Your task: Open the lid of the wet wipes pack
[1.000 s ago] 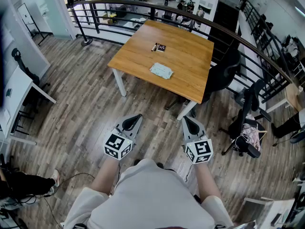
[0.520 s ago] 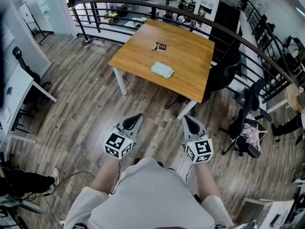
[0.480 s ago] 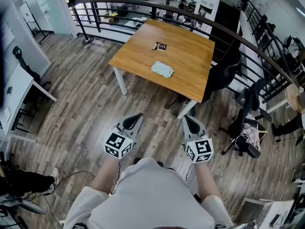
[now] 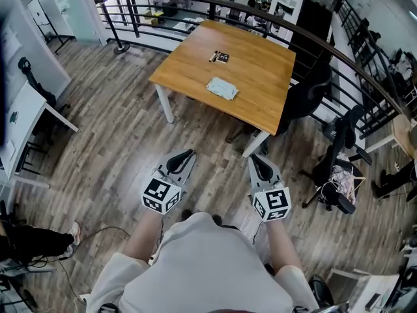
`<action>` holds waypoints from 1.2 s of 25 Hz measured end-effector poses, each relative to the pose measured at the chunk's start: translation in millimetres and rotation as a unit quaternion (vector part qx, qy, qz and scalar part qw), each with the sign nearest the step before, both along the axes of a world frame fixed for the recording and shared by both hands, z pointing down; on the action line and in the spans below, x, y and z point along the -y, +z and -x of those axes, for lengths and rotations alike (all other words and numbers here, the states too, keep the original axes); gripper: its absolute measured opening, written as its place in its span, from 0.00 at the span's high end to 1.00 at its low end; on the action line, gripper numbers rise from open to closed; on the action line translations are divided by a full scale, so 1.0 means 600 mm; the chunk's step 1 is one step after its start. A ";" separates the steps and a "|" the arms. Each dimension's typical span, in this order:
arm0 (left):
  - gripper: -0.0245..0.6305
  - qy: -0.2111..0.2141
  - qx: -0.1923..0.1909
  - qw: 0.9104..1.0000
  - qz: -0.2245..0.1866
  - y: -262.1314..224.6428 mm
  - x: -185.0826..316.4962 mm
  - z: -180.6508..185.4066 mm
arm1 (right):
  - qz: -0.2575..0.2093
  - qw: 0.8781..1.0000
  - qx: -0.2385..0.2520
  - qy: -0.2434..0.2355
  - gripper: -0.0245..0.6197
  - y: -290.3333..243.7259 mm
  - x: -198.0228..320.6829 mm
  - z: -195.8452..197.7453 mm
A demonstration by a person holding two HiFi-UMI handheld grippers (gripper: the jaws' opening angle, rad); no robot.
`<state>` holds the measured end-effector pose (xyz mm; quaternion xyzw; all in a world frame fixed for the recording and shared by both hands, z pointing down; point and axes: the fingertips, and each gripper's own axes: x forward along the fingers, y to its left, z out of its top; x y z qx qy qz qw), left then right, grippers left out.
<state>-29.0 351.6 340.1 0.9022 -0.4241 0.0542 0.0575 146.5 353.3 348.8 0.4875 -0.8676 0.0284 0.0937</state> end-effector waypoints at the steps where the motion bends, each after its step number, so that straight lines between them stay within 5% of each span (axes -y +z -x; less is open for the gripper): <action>1: 0.91 0.000 0.000 1.000 0.001 0.001 -0.001 -0.003 | 0.000 1.000 -0.001 -0.001 0.95 0.001 -0.001 -0.003; 30: 0.84 -0.028 -0.009 1.000 0.010 0.032 -0.003 -0.118 | 0.016 0.999 -0.005 -0.038 0.93 0.043 0.006 -0.108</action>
